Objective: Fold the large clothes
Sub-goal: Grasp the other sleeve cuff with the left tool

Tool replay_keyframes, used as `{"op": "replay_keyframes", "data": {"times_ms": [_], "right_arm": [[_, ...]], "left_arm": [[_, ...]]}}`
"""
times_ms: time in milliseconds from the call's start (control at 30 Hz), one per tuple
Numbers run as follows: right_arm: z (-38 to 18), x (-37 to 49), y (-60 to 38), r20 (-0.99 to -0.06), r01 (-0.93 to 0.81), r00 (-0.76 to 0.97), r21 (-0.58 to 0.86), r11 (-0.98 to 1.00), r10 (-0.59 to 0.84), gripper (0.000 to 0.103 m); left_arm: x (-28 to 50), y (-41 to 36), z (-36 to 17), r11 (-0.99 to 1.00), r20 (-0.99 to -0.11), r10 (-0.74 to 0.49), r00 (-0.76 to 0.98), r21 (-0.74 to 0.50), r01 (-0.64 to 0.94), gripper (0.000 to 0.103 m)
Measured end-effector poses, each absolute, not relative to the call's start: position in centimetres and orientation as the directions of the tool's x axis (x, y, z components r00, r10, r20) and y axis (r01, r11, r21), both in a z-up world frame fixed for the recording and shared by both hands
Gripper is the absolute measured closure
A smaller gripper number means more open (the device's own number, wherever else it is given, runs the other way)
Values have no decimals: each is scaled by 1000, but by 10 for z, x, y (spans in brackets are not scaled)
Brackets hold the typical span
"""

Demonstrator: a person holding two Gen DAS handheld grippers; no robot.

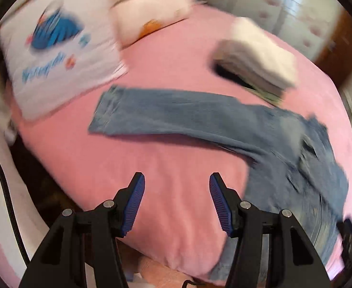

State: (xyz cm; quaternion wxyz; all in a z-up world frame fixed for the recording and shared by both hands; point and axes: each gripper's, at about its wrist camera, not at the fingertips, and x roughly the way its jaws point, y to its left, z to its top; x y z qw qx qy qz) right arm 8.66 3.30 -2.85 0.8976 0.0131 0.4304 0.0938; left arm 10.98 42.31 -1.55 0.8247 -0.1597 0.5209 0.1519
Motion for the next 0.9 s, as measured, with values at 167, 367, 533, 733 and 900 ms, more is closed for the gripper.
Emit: {"op": "replay_keyframes", "data": {"times_ms": [167,367,533,733,900], "right_arm": [[-43,117,64,-784,-170,596,92,981,177,40],[-62,155,93,-796,-187,585,55,981,156,40],[-75,179,114,-804,-200,574,49,979,157,40],[-95,189,124,-824,-208,542,57,976,164,40],[-106,185,116,-841,-202,513,75,977,170,40]], "left_arm": [[142,489,-65,837,-927,57,371,-158,-524,48],[185,523,-121,772,-928,-57,369,-275,-572,48],[211,548,-169,658,-909,-175,379,-394,-641,48],[214,558,-203,527,-874,-241,422,-483,-700,48],[201,551,-199,475,-848,-316,425,-529,-703,48]]}}
